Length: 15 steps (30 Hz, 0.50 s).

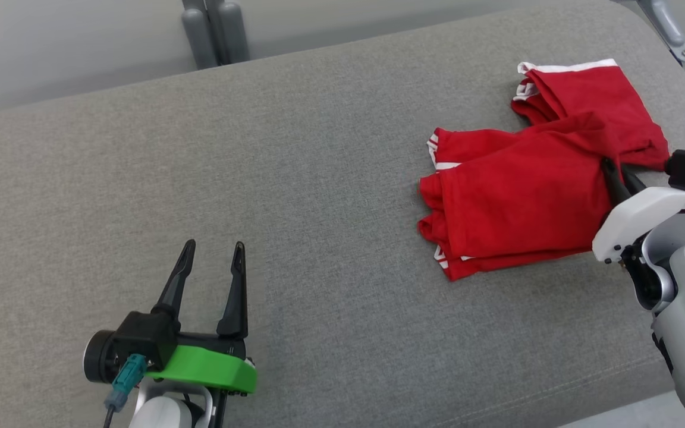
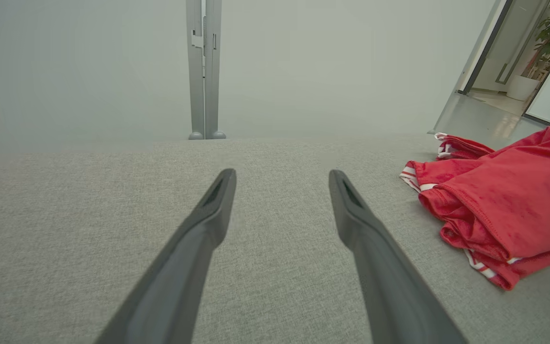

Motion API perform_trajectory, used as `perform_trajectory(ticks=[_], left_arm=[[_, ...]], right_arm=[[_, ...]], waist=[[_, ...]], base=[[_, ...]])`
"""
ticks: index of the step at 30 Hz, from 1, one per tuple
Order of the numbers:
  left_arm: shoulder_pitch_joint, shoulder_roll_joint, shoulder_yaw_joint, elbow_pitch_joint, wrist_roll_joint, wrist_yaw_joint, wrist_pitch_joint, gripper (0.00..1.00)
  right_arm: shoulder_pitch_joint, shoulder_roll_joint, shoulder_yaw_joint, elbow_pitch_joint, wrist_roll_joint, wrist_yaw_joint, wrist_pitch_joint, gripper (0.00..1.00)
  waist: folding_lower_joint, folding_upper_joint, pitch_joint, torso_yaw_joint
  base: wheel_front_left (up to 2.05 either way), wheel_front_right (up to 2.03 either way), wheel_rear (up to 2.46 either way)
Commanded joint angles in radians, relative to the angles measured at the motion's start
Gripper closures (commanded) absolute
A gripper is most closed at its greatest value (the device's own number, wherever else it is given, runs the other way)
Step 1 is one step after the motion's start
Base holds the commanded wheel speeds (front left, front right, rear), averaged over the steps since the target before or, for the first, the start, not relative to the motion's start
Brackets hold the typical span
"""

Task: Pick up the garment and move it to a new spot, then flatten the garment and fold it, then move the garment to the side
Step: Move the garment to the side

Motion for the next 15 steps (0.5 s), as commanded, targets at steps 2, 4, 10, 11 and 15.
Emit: perform_trajectory(ticks=[2, 4, 10, 11, 15], left_arm=[[-0.019, 0.003, -0.002, 0.004, 0.007, -0.009, -0.003, 0.00], [-0.021, 0.003, -0.004, 0.007, 0.005, -0.010, -0.003, 0.00], [-0.024, 0.003, -0.003, 0.011, -0.005, -0.006, -0.003, 0.00], [-0.024, 0.003, -0.003, 0.011, -0.007, -0.005, -0.003, 0.00], [-0.021, 0.003, -0.012, 0.010, -0.015, -0.001, -0.003, 0.00]], right_arm=[[-0.022, 0.011, -0.017, -0.012, -0.017, 0.000, 0.004, 1.00], [-0.029, 0.020, -0.028, -0.015, -0.030, 0.000, 0.006, 1.00], [-0.103, 0.054, -0.061, -0.006, -0.076, 0.000, 0.025, 1.00], [-0.119, 0.057, -0.069, -0.001, -0.083, 0.000, 0.027, 1.00], [-0.190, 0.051, -0.098, 0.029, -0.138, 0.000, 0.043, 1.00]], waist=[[0.0000, -0.0001, 0.032, -0.026], [0.0000, -0.0001, 0.033, -0.018], [0.0000, -0.0001, 0.029, 0.016], [0.0000, -0.0001, 0.028, 0.022], [0.0000, -0.0001, 0.022, 0.051]], base=[[0.00, 0.00, 0.00], [0.00, 0.00, 0.00], [0.00, 0.00, 0.00], [0.00, 0.00, 0.00], [0.00, 0.00, 0.00]])
